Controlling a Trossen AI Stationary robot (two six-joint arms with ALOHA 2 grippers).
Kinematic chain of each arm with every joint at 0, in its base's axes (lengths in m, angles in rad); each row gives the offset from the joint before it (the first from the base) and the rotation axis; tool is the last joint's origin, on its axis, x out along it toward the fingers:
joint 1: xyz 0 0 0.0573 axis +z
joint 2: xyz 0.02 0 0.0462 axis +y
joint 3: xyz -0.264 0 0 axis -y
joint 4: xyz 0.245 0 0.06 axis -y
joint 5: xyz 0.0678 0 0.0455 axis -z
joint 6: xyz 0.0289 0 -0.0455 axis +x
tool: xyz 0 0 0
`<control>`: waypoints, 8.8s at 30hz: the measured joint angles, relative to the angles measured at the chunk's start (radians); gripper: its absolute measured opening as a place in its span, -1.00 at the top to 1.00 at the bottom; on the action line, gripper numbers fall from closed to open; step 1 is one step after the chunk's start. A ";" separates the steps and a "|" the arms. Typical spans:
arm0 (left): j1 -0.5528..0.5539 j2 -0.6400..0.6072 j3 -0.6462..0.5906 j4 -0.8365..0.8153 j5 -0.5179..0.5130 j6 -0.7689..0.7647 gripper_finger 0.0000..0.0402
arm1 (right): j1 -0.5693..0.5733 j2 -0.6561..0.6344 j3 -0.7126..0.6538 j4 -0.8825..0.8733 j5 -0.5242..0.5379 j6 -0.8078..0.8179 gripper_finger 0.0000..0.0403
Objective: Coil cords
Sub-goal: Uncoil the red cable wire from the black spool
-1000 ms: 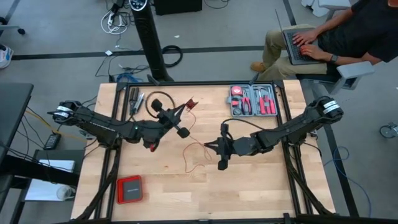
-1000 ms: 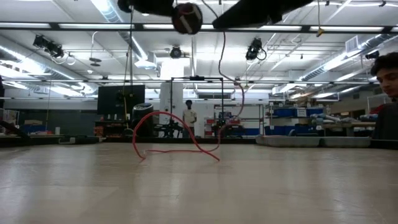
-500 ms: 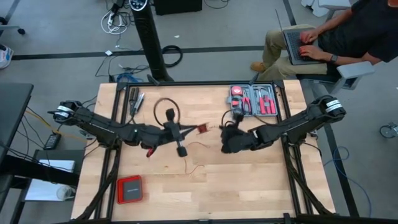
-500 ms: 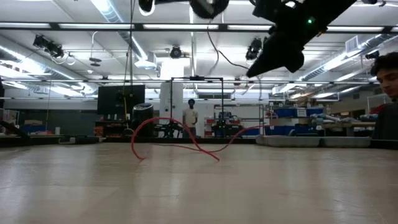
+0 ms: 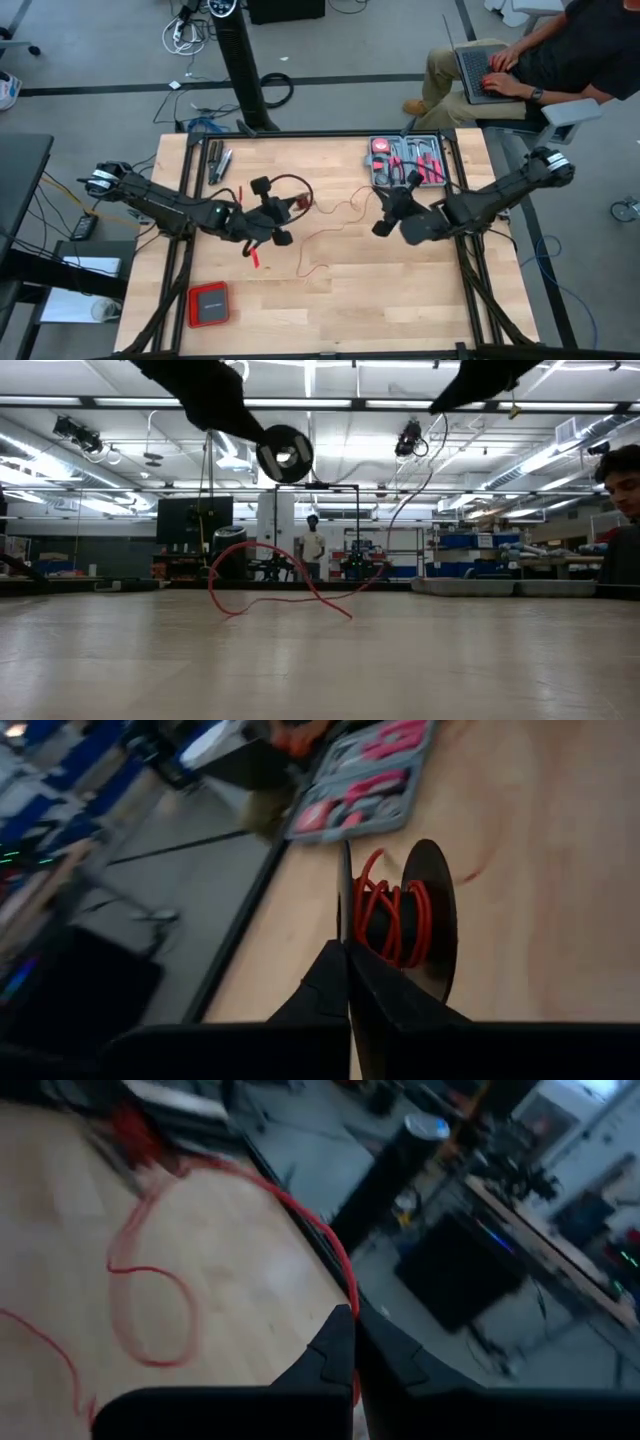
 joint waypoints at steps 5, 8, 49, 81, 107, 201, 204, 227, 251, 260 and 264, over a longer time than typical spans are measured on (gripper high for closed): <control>0.021 0.000 0.000 -0.056 -0.090 0.006 1.00 | 0.094 -0.034 0.000 0.119 -0.120 -0.147 0.98; 0.033 0.000 0.000 -0.070 -0.166 0.015 1.00 | 0.135 -0.035 0.000 0.185 -0.215 -0.210 0.99; 0.005 0.000 0.000 0.371 0.295 0.267 1.00 | -0.113 0.060 0.000 -0.253 -0.495 0.285 0.61; 0.020 0.002 0.000 0.358 0.469 0.295 1.00 | -0.075 0.158 0.001 0.505 -0.634 -0.335 0.67; 0.022 0.002 0.000 0.321 0.461 0.288 1.00 | -0.086 0.165 0.000 0.630 -0.687 -0.439 0.74; 0.072 0.096 -0.001 0.464 0.394 -0.255 0.53 | -0.099 0.233 0.000 0.965 -0.298 -0.571 1.00; 0.074 0.096 -0.001 0.463 0.391 -0.251 0.53 | -0.099 0.233 0.000 0.971 -0.298 -0.568 1.00; 0.074 0.096 -0.001 0.483 0.391 -0.202 0.99 | -0.106 0.265 0.000 1.009 -0.312 -0.546 1.00; 0.026 0.021 0.000 0.567 0.661 -0.099 1.00 | -0.044 0.243 0.000 0.774 -0.007 -0.703 1.00; 0.026 -0.058 0.000 0.328 0.567 -0.180 1.00 | 0.059 0.234 0.000 0.593 0.111 -0.703 1.00; 0.026 -0.060 0.000 0.190 0.499 -0.210 1.00 | 0.103 0.234 0.000 0.553 0.099 -0.627 1.00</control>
